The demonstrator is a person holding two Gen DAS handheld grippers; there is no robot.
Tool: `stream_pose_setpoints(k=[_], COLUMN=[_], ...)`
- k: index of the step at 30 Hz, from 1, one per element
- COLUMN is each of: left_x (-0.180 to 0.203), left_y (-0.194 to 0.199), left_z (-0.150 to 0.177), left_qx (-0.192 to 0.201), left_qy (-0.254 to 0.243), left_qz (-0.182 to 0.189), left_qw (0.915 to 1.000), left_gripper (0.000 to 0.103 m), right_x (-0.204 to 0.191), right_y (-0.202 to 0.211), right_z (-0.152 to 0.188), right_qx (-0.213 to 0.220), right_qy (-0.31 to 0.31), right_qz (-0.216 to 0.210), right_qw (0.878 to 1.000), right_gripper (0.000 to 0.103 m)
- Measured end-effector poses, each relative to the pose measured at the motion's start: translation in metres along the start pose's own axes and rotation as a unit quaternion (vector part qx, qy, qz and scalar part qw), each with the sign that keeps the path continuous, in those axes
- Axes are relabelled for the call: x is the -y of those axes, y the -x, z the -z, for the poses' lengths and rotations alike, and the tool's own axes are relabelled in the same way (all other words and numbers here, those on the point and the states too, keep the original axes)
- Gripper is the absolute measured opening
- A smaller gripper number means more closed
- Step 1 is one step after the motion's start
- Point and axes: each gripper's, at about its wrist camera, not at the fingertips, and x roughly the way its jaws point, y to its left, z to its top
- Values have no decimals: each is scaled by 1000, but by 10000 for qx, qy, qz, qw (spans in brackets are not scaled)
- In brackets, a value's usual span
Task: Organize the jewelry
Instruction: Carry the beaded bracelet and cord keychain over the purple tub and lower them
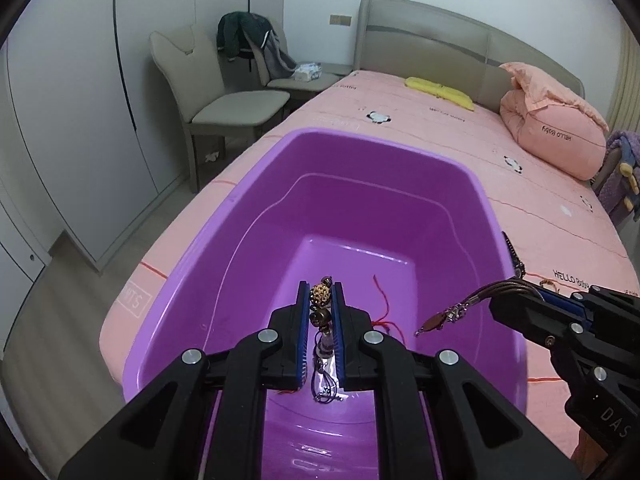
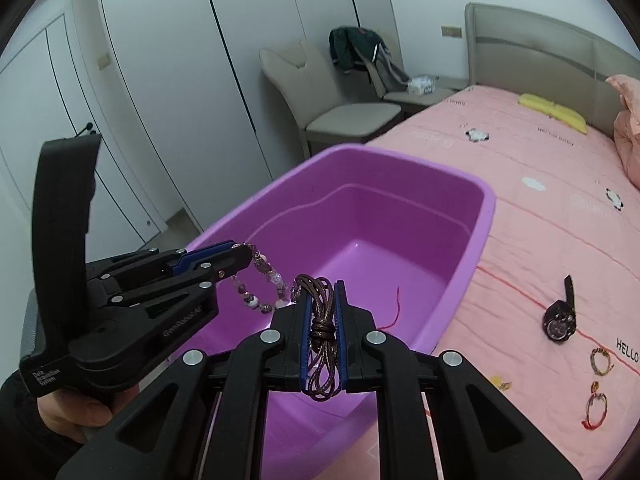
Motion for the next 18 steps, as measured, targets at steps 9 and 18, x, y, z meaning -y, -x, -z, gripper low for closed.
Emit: stream_pose_setpoints(k=[9,18], left_x=[-11,-11], left_y=[-28,-30], left_z=[10,11], left_qx=[-382,-505], left_qy=[54,61], left_qz=[-220,-335], left_qw=[9990,9981], left_gripper=[11,12], right_x=[-3,4], right_y=[-35,-45], right_z=[4,6], right_qx=[-451,-630], right_qy=[36,-18], right_qz=[234,310], right_qw=[9987,9975], right_gripper=[11,13])
